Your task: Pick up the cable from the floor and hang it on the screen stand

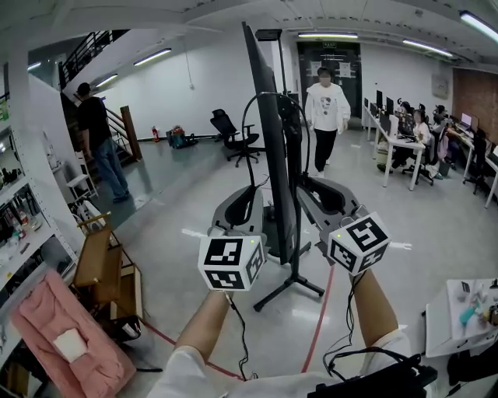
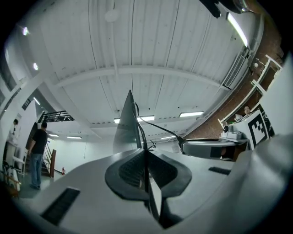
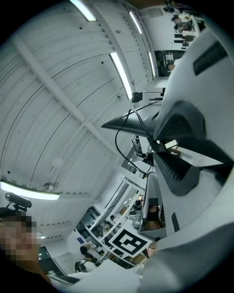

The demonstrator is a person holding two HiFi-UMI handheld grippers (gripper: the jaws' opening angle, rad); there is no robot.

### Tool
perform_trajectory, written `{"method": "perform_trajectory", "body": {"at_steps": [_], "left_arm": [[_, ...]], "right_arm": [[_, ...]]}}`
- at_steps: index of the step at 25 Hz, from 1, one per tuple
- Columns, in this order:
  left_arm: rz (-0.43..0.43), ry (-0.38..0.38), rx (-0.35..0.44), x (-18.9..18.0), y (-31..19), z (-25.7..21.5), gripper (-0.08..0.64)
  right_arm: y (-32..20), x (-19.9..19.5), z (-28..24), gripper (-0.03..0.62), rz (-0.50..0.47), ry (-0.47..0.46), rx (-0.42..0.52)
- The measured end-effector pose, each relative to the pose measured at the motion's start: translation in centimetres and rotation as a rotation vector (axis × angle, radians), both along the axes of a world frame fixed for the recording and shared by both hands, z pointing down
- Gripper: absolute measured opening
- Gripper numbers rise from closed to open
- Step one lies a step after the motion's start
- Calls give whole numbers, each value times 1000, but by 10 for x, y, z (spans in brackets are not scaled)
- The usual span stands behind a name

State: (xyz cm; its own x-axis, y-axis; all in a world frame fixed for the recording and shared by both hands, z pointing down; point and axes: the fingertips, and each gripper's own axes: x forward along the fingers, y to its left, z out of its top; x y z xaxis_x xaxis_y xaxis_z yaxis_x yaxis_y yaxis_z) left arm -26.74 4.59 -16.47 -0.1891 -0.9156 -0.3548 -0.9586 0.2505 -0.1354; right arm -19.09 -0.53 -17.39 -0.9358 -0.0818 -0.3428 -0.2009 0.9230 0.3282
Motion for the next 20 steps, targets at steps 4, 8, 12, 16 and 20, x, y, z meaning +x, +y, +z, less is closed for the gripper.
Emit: {"method": "perform_trajectory", "body": {"at_steps": [4,8,12,16,20], "left_arm": [[-31,-13,31,-8,-1,-29,20],[-66,-62,57,-13,-2,-58,20],[-94,-93,88,-15,-1,-86,20],[-138,-102,105,-27,-2,-113,21],[-198,-109,115,-46,-8,-134,21]], "right_arm": [[0,-9,-28,100,-11,-44,18],[1,-18,-49,99,-22,-82,41],[2,-20,-74,100,-25,-111,79],[-3,-21,-107,100,-20,-135,107],[-15,-27,-136,99,-22,-156,97]]}}
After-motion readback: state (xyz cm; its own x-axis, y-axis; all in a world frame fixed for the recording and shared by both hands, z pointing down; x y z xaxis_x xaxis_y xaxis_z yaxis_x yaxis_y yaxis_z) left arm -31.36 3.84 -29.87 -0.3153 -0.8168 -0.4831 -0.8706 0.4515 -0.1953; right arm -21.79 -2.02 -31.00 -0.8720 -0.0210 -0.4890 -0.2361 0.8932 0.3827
